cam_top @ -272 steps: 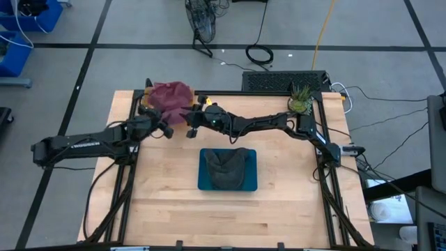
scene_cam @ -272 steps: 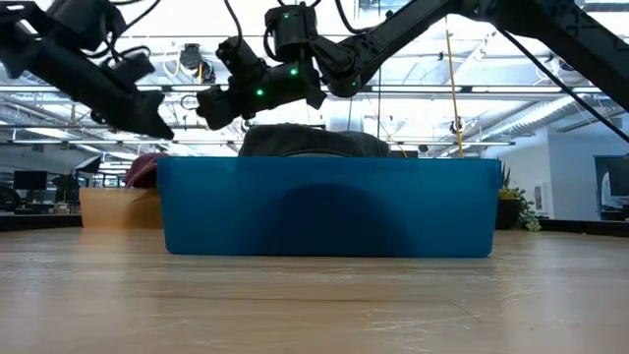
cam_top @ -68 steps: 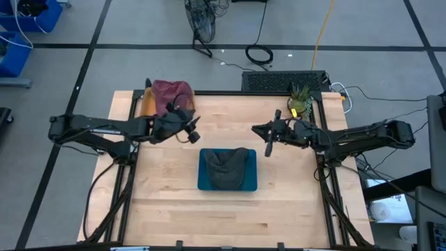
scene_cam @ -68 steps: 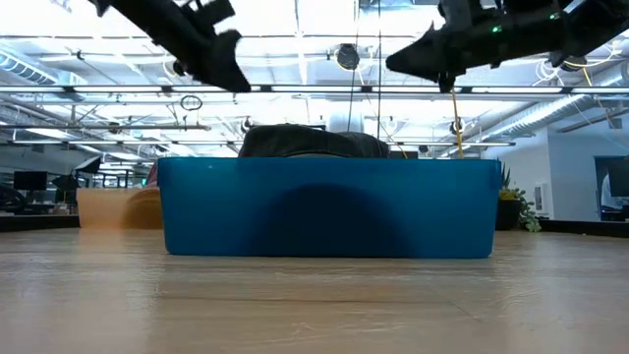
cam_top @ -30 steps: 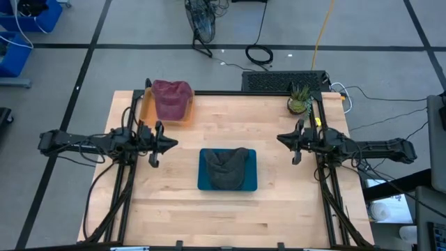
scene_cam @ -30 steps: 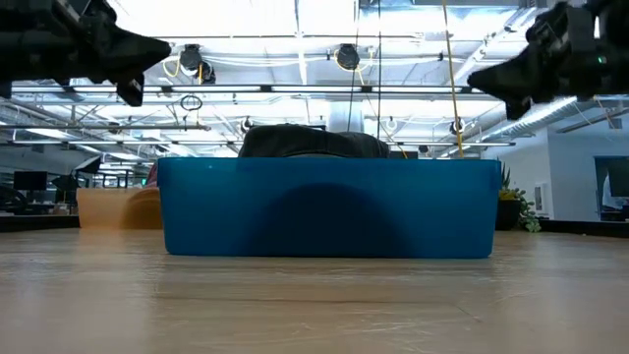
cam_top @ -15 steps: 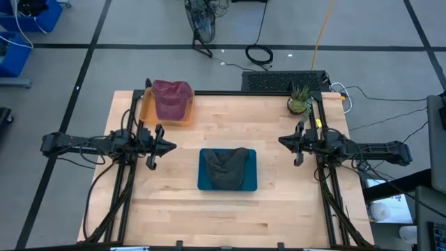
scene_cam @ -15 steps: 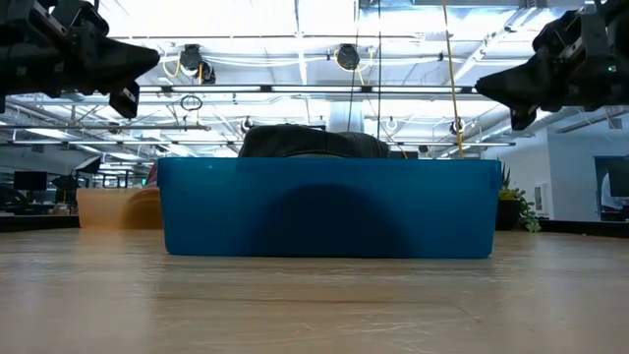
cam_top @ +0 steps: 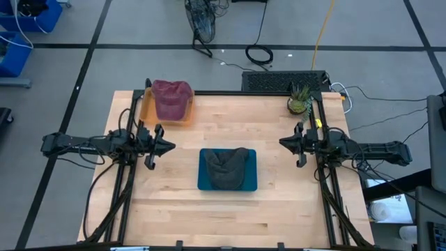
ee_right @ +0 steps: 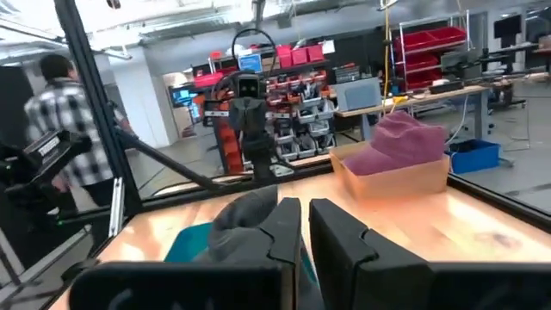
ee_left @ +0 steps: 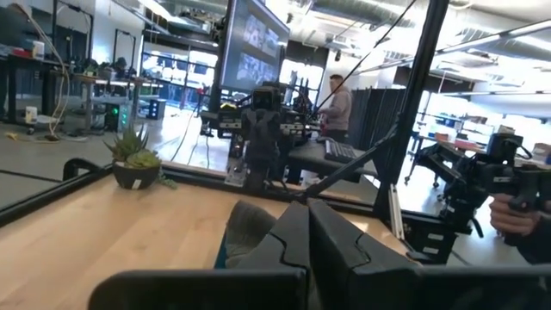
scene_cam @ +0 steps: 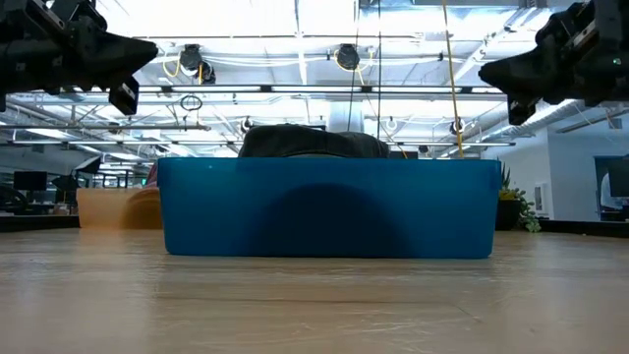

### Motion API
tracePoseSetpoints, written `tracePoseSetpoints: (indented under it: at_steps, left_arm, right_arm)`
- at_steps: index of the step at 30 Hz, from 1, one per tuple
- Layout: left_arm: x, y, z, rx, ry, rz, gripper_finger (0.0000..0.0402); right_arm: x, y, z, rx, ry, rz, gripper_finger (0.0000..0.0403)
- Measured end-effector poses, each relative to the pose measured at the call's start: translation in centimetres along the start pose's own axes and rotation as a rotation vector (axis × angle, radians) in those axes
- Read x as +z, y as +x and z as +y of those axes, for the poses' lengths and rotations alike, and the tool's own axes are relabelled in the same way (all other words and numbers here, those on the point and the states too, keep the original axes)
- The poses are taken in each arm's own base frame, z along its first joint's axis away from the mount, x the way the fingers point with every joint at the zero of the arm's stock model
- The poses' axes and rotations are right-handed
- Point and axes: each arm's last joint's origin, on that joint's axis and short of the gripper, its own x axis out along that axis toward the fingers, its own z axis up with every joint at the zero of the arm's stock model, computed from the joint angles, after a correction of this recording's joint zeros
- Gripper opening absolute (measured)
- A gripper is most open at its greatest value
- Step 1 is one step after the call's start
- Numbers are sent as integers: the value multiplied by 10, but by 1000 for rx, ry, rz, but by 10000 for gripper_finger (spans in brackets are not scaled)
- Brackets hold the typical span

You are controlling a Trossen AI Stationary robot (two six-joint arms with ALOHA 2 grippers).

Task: Pick & Place hat
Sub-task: Return to home position

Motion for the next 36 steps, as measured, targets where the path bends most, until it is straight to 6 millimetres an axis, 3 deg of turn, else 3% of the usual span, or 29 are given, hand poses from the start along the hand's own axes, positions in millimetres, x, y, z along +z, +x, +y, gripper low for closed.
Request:
tracePoseSetpoints:
  at_steps: [9,15,25,36]
  left_arm:
    - [3,-3,-1,-9,-22,-30,4]
    - [3,-6,-1,-4,-27,-19,12]
    - [-7,-6,2,36,28,83,14]
    - [-24,-9,6,98,-35,253,5]
  right_arm:
    - [7,-2,13,108,-35,-80,1]
    - [5,-3,19,76,-76,-72,0]
    - [-8,-3,15,24,-154,55,0]
    - [-19,-4,13,18,-160,171,0]
